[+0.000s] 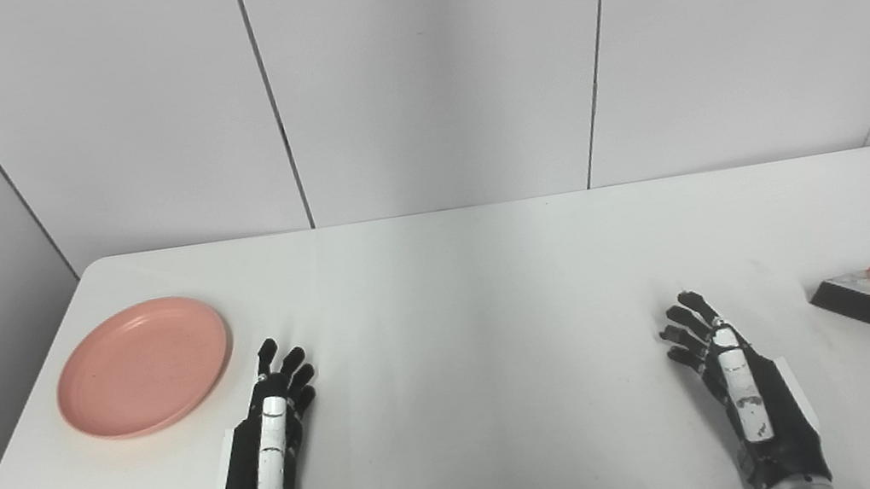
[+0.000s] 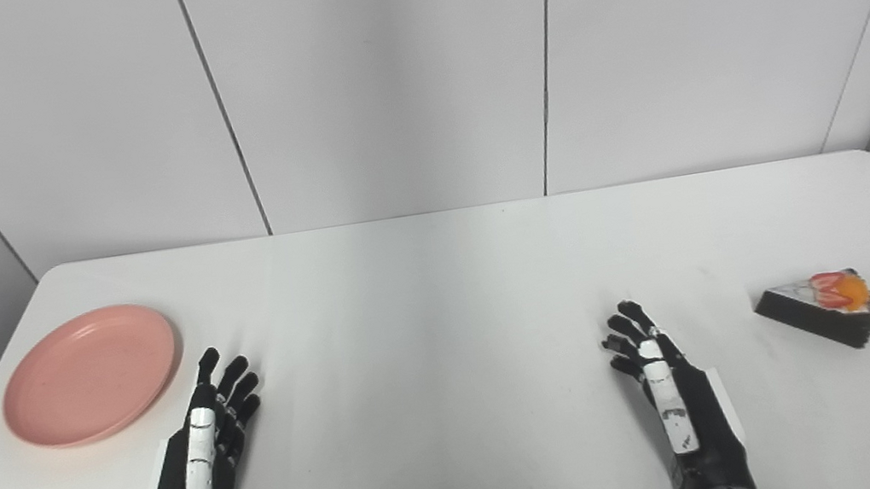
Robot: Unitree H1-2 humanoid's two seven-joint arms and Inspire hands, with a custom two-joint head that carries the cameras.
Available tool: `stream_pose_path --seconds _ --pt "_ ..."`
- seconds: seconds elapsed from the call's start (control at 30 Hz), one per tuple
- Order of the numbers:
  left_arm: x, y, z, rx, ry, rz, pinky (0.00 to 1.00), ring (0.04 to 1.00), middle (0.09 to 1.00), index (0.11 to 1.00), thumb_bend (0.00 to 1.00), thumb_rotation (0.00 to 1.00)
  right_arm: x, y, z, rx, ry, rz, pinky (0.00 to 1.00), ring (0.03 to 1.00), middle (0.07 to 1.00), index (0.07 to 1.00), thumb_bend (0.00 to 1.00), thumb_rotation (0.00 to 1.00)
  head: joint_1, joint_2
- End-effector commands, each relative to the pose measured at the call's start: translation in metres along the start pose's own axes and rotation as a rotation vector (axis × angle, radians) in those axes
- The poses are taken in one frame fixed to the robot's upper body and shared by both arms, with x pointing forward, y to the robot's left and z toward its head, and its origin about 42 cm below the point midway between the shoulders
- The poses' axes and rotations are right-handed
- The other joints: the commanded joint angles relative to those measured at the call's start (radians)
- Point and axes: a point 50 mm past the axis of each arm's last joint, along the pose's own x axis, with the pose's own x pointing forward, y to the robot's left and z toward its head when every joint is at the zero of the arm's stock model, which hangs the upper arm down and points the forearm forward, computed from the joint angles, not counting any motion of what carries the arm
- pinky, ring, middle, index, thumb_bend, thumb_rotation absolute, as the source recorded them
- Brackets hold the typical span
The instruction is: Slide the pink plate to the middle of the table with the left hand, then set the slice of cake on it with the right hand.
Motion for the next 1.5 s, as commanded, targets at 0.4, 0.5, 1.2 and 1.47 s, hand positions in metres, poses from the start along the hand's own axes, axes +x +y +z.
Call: stream_pose_path --seconds 0.4,0.5,1.2,1.47 --pt "0.005 -0.002 0.01 0.01 -0.042 -0.02 0.94 0.929 0.934 1.0 0.83 0.88 0.002 0.001 0.0 -0.013 0.014 0.017 0.83 0.836 0.864 0.891 0.86 1.0 -0.002 0.0" --pt "0.005 -0.002 0.01 0.006 -0.045 -0.024 0.95 0.928 0.933 1.0 0.83 0.87 0.002 0.001 0.0 -0.007 0.017 0.016 0.84 0.838 0.864 0.89 0.87 1.0 -0.002 0.0" --pt "0.004 -0.002 0.01 0.017 -0.037 -0.031 0.93 0.919 0.936 1.0 0.82 0.88 0.001 0.001 0.0 -0.003 0.028 0.023 0.83 0.823 0.86 0.885 0.87 1.0 0.001 0.001" --pt "0.004 -0.012 0.002 0.008 -0.024 -0.046 0.94 0.919 0.94 1.0 0.81 0.88 0.0 -0.01 -0.007 -0.008 0.028 0.023 0.82 0.821 0.86 0.884 0.87 1.0 0.074 -0.038"
